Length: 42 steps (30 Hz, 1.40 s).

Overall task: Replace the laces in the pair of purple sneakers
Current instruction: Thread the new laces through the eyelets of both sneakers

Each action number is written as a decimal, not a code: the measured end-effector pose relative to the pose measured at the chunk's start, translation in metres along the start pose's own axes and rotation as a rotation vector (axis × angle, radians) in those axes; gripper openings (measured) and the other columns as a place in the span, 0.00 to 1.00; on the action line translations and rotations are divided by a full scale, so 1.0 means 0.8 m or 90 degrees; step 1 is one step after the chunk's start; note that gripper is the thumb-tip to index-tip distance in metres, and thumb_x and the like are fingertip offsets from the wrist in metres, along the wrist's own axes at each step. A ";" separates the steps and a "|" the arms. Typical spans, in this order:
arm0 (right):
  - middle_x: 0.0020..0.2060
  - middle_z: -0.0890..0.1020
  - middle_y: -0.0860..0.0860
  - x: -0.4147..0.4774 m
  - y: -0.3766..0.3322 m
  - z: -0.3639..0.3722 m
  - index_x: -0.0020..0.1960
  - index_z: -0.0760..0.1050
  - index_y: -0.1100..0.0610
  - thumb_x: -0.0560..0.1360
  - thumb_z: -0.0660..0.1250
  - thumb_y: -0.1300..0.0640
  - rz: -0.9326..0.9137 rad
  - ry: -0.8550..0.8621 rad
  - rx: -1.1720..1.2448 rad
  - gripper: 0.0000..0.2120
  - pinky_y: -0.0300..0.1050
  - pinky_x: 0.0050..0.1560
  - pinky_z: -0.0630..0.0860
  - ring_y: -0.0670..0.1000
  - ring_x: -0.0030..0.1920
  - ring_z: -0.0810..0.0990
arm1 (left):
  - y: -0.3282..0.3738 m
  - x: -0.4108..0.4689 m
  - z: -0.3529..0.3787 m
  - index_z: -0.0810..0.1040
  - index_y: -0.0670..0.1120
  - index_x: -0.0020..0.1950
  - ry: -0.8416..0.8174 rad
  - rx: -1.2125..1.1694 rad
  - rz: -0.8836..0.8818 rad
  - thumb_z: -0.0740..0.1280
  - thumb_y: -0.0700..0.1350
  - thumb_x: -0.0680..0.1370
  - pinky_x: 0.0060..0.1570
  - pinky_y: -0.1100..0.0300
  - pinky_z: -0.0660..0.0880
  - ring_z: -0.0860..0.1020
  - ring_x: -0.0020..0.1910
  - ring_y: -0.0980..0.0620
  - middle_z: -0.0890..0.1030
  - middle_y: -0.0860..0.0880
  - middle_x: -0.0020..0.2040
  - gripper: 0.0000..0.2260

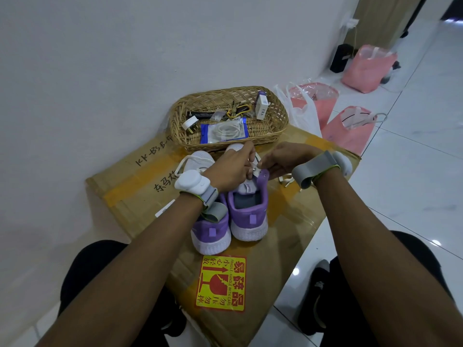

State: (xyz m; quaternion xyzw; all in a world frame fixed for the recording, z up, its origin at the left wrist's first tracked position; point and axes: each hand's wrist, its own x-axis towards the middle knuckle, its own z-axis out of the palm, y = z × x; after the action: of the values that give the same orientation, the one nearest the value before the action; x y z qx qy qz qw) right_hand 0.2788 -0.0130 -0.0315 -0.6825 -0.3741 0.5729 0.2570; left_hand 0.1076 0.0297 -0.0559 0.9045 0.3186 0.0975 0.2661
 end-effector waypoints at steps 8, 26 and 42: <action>0.39 0.84 0.57 -0.007 0.003 -0.004 0.49 0.79 0.67 0.79 0.63 0.66 -0.008 -0.078 -0.007 0.07 0.40 0.42 0.83 0.49 0.36 0.85 | -0.002 0.005 0.004 0.70 0.43 0.48 0.074 0.013 -0.031 0.69 0.36 0.75 0.45 0.50 0.72 0.76 0.43 0.45 0.80 0.45 0.42 0.09; 0.34 0.79 0.51 0.009 0.013 -0.020 0.43 0.83 0.57 0.75 0.71 0.50 -0.219 0.076 -0.397 0.10 0.47 0.39 0.71 0.50 0.34 0.72 | -0.032 -0.017 -0.045 0.70 0.57 0.62 0.417 0.009 -0.077 0.71 0.43 0.69 0.48 0.48 0.76 0.77 0.47 0.49 0.80 0.56 0.40 0.24; 0.52 0.78 0.52 -0.008 0.023 -0.061 0.57 0.78 0.53 0.68 0.74 0.63 -0.193 0.265 -0.427 0.18 0.43 0.46 0.71 0.51 0.52 0.76 | -0.025 -0.012 -0.026 0.71 0.55 0.62 0.294 -0.032 -0.034 0.73 0.41 0.69 0.49 0.46 0.77 0.78 0.45 0.49 0.82 0.55 0.37 0.24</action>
State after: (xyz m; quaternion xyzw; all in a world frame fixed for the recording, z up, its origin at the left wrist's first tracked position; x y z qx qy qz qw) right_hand 0.3302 -0.0250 -0.0315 -0.7666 -0.5763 0.2251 0.1717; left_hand 0.0823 0.0454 -0.0490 0.8425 0.3923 0.3026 0.2115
